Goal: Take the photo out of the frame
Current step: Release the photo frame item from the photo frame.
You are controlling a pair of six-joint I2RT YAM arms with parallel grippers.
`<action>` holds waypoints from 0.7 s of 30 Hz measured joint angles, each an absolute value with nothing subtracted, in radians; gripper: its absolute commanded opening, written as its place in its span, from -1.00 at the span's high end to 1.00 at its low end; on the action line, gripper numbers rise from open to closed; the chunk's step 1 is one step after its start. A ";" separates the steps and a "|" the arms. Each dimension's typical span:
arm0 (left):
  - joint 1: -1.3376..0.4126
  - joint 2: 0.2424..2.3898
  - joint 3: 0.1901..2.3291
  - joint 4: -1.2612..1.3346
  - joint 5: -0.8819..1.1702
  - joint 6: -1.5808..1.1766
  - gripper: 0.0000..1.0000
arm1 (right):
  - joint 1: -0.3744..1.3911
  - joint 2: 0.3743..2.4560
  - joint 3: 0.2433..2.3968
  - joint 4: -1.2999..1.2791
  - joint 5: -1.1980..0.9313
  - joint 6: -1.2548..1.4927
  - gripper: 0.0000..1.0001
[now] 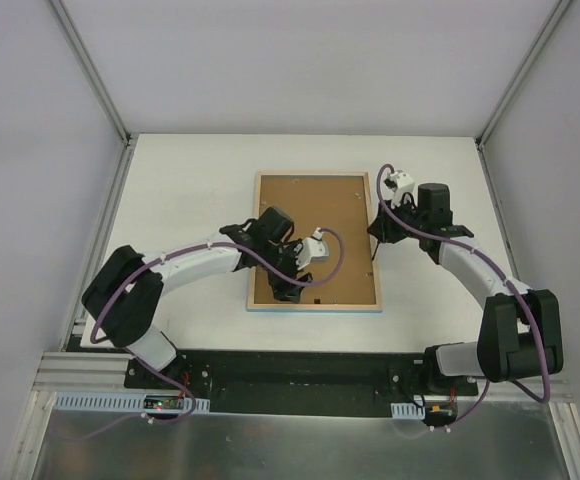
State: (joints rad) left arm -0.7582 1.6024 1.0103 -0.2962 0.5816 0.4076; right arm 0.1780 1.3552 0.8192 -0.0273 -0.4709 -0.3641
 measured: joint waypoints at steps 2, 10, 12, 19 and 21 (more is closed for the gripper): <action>-0.787 1.577 0.989 -0.296 0.565 0.442 -0.34 | 0.175 1.355 0.815 -0.022 -0.484 -0.352 0.99; -0.922 1.541 0.915 -0.285 0.448 0.536 -0.25 | 0.175 1.356 0.807 -0.002 -0.514 -0.323 0.99; -0.951 1.542 0.898 -0.276 0.404 0.544 -0.22 | 0.175 1.356 0.807 0.001 -0.517 -0.317 0.99; -0.989 1.554 0.879 -0.211 0.278 0.559 -0.08 | 0.175 1.356 0.807 0.011 -0.521 -0.305 0.99; -0.989 1.555 0.870 -0.186 0.252 0.558 -0.04 | 0.175 1.356 0.807 0.013 -0.521 -0.303 0.99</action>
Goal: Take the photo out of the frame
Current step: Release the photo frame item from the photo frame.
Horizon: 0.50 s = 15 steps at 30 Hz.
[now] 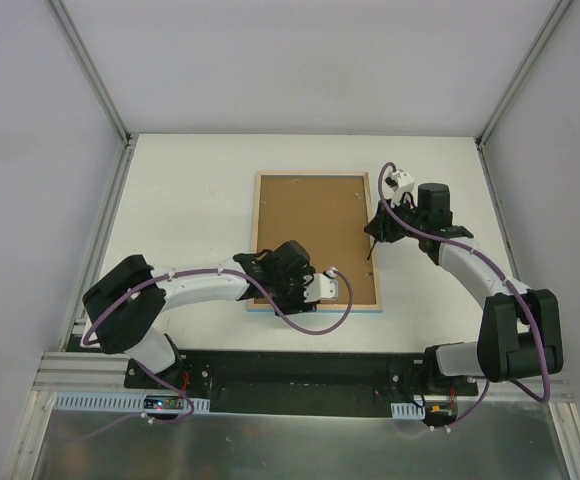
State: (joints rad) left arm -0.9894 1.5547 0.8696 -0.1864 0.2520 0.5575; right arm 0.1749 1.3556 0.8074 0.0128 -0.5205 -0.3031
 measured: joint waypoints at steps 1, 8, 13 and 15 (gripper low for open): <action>-0.990 1.556 0.867 -0.179 0.247 0.558 -0.03 | 0.175 1.356 0.807 0.013 -0.521 -0.303 0.99; -1.003 1.573 0.849 -0.152 0.223 0.558 0.00 | 0.176 1.356 0.807 0.014 -0.516 -0.303 0.98; -1.009 1.587 0.848 -0.139 0.215 0.562 0.37 | 0.176 1.356 0.807 0.014 -0.509 -0.303 0.99; -1.009 1.588 0.848 -0.136 0.215 0.561 0.45 | 0.177 1.356 0.807 0.014 -0.501 -0.303 0.99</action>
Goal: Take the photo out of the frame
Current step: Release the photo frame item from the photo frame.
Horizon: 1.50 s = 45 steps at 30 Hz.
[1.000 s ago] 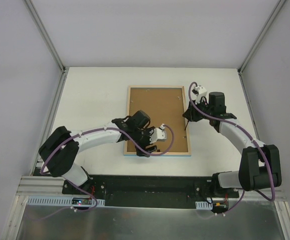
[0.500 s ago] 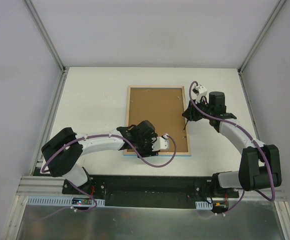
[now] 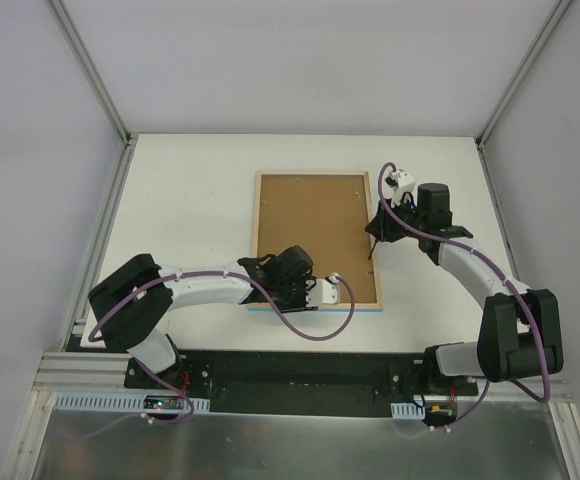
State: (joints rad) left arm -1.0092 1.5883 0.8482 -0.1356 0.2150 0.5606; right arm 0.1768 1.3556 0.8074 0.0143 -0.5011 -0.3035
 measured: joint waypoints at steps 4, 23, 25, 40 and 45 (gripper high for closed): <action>-1.019 1.592 0.850 -0.127 0.211 0.562 0.62 | 0.179 1.356 0.807 0.014 -0.467 -0.304 0.99; -1.021 1.620 0.876 -0.109 0.208 0.537 0.98 | 0.217 1.380 0.804 0.015 -0.316 -0.348 0.99; -1.021 1.624 0.879 -0.107 0.208 0.536 0.99 | 0.221 1.382 0.804 0.014 -0.310 -0.353 0.98; -1.021 1.636 0.891 -0.102 0.208 0.531 1.00 | 0.258 1.410 0.879 -0.159 -0.300 -0.447 0.99; -1.021 1.638 0.893 -0.102 0.208 0.530 1.00 | 0.260 1.410 0.888 -0.189 -0.304 -0.461 0.98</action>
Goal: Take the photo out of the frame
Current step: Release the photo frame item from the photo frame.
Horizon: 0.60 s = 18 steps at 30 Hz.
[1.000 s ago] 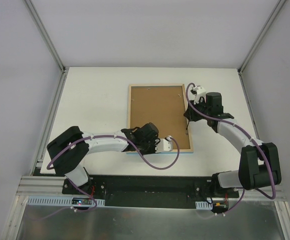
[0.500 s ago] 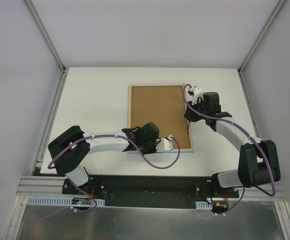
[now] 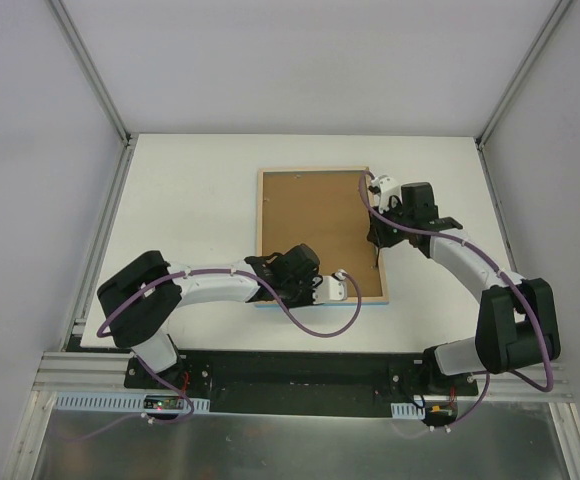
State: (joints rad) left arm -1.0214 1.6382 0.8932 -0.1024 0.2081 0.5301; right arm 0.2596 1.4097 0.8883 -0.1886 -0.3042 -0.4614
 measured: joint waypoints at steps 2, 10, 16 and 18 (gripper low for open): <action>-1.021 1.639 0.893 -0.102 0.208 0.530 1.00 | 0.260 1.410 0.888 -0.191 -0.304 -0.461 0.98; -1.021 1.639 0.894 -0.102 0.208 0.527 1.00 | 0.261 1.409 0.885 -0.183 -0.301 -0.458 0.99; -1.021 1.641 0.897 -0.106 0.208 0.527 1.00 | 0.263 1.392 0.859 -0.149 -0.299 -0.465 0.99; -1.021 1.641 0.897 -0.107 0.208 0.527 1.00 | 0.265 1.388 0.853 -0.143 -0.300 -0.472 0.98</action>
